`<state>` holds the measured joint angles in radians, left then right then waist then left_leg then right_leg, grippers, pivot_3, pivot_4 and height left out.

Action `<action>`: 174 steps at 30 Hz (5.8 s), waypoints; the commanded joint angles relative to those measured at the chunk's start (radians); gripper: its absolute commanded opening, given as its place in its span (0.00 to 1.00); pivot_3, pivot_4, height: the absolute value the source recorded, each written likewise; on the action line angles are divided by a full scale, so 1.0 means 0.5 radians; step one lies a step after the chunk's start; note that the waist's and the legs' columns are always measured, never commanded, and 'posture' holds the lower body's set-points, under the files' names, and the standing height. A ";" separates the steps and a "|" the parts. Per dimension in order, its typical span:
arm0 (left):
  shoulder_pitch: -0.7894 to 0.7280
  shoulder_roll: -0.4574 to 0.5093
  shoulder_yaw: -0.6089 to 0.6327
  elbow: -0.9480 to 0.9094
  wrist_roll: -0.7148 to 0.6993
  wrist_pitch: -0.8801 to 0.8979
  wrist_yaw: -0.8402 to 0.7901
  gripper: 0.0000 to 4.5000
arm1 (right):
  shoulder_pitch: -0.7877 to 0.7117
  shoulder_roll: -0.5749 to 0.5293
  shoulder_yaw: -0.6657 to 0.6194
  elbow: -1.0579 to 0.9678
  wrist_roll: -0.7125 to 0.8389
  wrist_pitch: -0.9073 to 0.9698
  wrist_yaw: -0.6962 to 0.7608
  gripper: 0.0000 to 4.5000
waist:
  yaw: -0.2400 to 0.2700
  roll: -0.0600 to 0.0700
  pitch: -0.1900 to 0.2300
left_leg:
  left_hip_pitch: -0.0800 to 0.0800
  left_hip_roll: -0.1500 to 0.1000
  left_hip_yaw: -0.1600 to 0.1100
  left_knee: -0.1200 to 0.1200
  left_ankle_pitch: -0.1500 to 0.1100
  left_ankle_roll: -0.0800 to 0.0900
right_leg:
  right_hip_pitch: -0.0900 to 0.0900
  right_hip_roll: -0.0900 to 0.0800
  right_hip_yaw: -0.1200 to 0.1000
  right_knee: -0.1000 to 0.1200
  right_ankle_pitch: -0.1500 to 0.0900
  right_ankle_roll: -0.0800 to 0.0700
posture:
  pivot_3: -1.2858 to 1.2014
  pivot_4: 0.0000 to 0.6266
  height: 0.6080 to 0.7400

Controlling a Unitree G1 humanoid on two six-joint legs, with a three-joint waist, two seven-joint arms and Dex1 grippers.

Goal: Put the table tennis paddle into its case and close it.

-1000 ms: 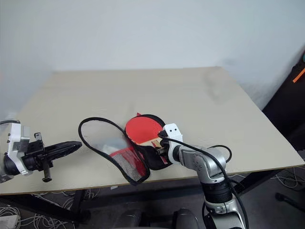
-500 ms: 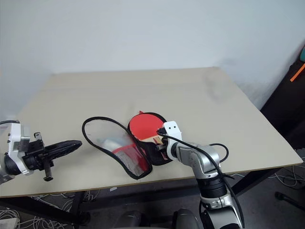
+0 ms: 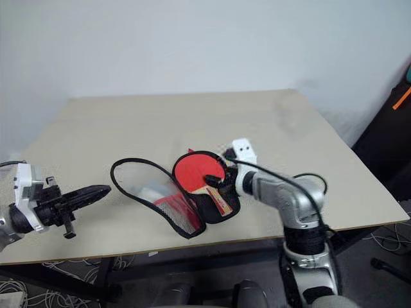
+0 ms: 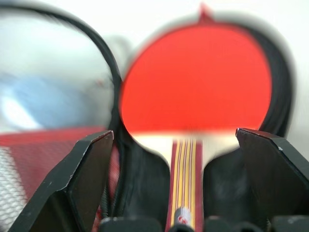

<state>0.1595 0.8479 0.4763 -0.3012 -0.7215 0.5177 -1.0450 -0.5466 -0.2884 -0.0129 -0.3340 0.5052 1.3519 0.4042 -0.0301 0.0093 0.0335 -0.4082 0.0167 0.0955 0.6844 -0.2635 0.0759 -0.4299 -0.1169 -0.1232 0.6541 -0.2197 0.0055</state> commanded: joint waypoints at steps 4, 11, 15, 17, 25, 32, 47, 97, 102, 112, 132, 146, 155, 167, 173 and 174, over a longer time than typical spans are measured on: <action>-0.011 0.050 -0.006 -0.036 -0.003 0.109 0.044 0.12 | -0.113 -0.704 -0.120 0.196 0.008 -0.412 0.507 1.00 | 0.022 0.003 0.012 | 0.000 -0.004 0.002 0.001 -0.008 0.019 | 0.001 -0.005 0.001 -0.006 -0.001 -0.003 | 0.52 0.00 0.74; 0.012 -0.008 -0.010 0.027 0.011 0.094 0.057 0.64 | -0.233 -1.022 -0.100 0.619 -0.116 -0.782 0.723 1.00 | 0.023 0.001 0.016 | -0.001 0.000 0.003 -0.002 -0.007 0.017 | 0.001 -0.003 0.000 -0.006 -0.001 -0.003 | 0.52 0.00 0.74; -0.023 -0.084 -0.133 0.040 0.135 0.006 0.141 0.94 | -0.236 -1.027 -0.090 0.624 -0.119 -0.842 0.764 1.00 | 0.023 0.001 0.017 | -0.003 0.000 0.003 0.000 -0.006 0.016 | 0.001 -0.004 0.000 -0.006 -0.001 -0.002 | 0.52 0.00 0.74; -0.090 -0.143 -0.224 0.043 0.166 0.032 0.225 1.00 | -0.224 -1.000 -0.097 0.590 -0.104 -0.837 0.754 1.00 | 0.025 0.001 0.017 | -0.003 0.000 0.003 0.002 -0.008 0.020 | 0.002 -0.005 0.000 -0.006 -0.001 -0.002 | 0.52 0.00 0.74; -0.419 -0.362 -0.538 0.074 0.273 0.091 0.451 1.00 | -0.200 -0.928 -0.127 0.546 -0.095 -0.810 0.685 1.00 | 0.068 -0.002 0.018 | -0.005 -0.001 0.002 0.005 -0.009 0.023 | 0.004 -0.007 0.000 -0.006 0.001 0.000 | 0.52 0.00 0.74; -0.632 -0.578 -0.760 0.042 0.276 0.143 0.562 1.00 | -0.186 -0.896 -0.164 0.531 -0.094 -0.793 0.621 1.00 | 0.068 -0.005 0.020 | -0.007 -0.002 0.003 0.006 -0.003 0.016 | 0.004 -0.007 -0.001 -0.006 0.002 0.001 | 0.52 0.00 0.74; -1.142 -1.190 -1.241 0.500 0.775 -0.023 0.961 1.00 | -0.231 -0.913 -0.212 0.593 -0.113 -0.826 0.560 1.00 | 0.077 -0.007 0.021 | -0.011 -0.005 0.004 0.018 -0.006 0.037 | 0.007 -0.007 0.001 -0.004 0.005 0.006 | 0.52 0.00 0.74; -0.714 -1.193 -1.069 0.547 -1.876 1.046 2.517 1.00 | -0.128 -0.804 -0.237 0.377 -0.013 -0.647 0.459 1.00 | 0.083 -0.013 0.025 | -0.012 -0.011 -0.001 0.026 -0.007 0.032 | 0.012 -0.013 0.002 -0.006 0.003 0.003 | 0.52 0.00 0.74; -0.769 -1.273 -1.050 0.674 -1.737 1.068 2.420 1.00 | -0.135 -0.789 -0.226 0.372 0.001 -0.644 0.443 1.00 | 0.087 -0.013 0.024 | -0.012 -0.011 -0.001 0.026 -0.007 0.032 | 0.013 -0.013 0.001 -0.007 0.003 0.003 | 0.52 0.00 0.74; -0.843 -1.426 -0.917 0.838 -1.600 1.099 2.531 1.00 | -0.134 -0.750 -0.223 0.344 0.014 -0.631 0.417 1.00 | 0.087 -0.011 0.023 | -0.012 -0.012 -0.004 0.026 -0.010 0.039 | 0.017 -0.014 0.000 -0.027 0.016 0.015 | 0.52 0.00 0.74; -0.870 -1.473 -0.819 0.928 -1.442 1.290 2.685 0.79 | -0.135 -0.703 -0.228 0.299 0.045 -0.617 0.358 1.00 | 0.083 -0.010 0.023 | -0.012 -0.011 -0.004 0.026 -0.012 0.042 | 0.016 -0.017 0.000 -0.027 0.019 0.018 | 0.52 0.00 0.74; -0.909 -1.456 -0.757 0.981 -1.305 1.410 2.596 0.02 | -0.148 -0.700 -0.221 0.288 0.056 -0.616 0.360 1.00 | 0.081 -0.002 0.018 | -0.009 -0.010 -0.004 0.021 -0.016 0.049 | 0.016 -0.018 -0.002 -0.028 0.020 0.017 | 0.52 0.00 0.74; -0.904 -1.261 -0.718 0.886 -1.454 1.760 2.363 0.02 | -0.150 -0.711 -0.181 0.308 0.041 -0.636 0.390 1.00 | 0.066 -0.003 0.018 | -0.009 -0.006 -0.003 0.014 -0.011 0.039 | 0.010 -0.012 0.001 -0.028 0.020 0.017 | 0.52 0.00 0.74; -0.599 -0.655 -1.013 0.395 -2.338 1.835 2.366 0.02 | -0.122 -0.700 -0.161 0.308 0.037 -0.641 0.398 1.00 | 0.062 -0.006 0.023 | -0.011 -0.004 -0.002 -0.003 -0.008 0.023 | 0.005 -0.010 0.003 -0.031 0.011 0.013 | 0.52 0.00 0.74; -0.558 -0.420 -1.223 0.278 -2.501 1.634 2.332 0.02 | -0.140 -0.690 -0.142 0.328 0.036 -0.648 0.405 1.00 | 0.068 -0.006 0.027 | -0.011 -0.010 -0.004 -0.003 -0.008 0.024 | 0.004 -0.020 0.005 -0.036 0.010 0.009 | 0.52 0.00 0.74; -0.566 -0.409 -1.245 0.277 -2.501 1.603 2.327 0.02 | -0.143 -0.689 -0.140 0.330 0.036 -0.649 0.407 1.00 | 0.068 -0.006 0.028 | -0.011 -0.011 -0.004 -0.003 -0.008 0.024 | 0.004 -0.020 0.005 -0.036 0.010 0.009 | 0.52 0.00 0.74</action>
<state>-0.1132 0.6388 -0.1286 -0.1305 -1.9405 1.3447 0.1416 -0.5942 -0.6324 -0.0660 -0.1515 0.5167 1.0457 0.6045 0.0038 0.0065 0.0474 -0.4139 0.0108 0.0939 0.6830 -0.2677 0.0879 -0.4277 -0.1269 -0.1210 0.6363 -0.2146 0.0100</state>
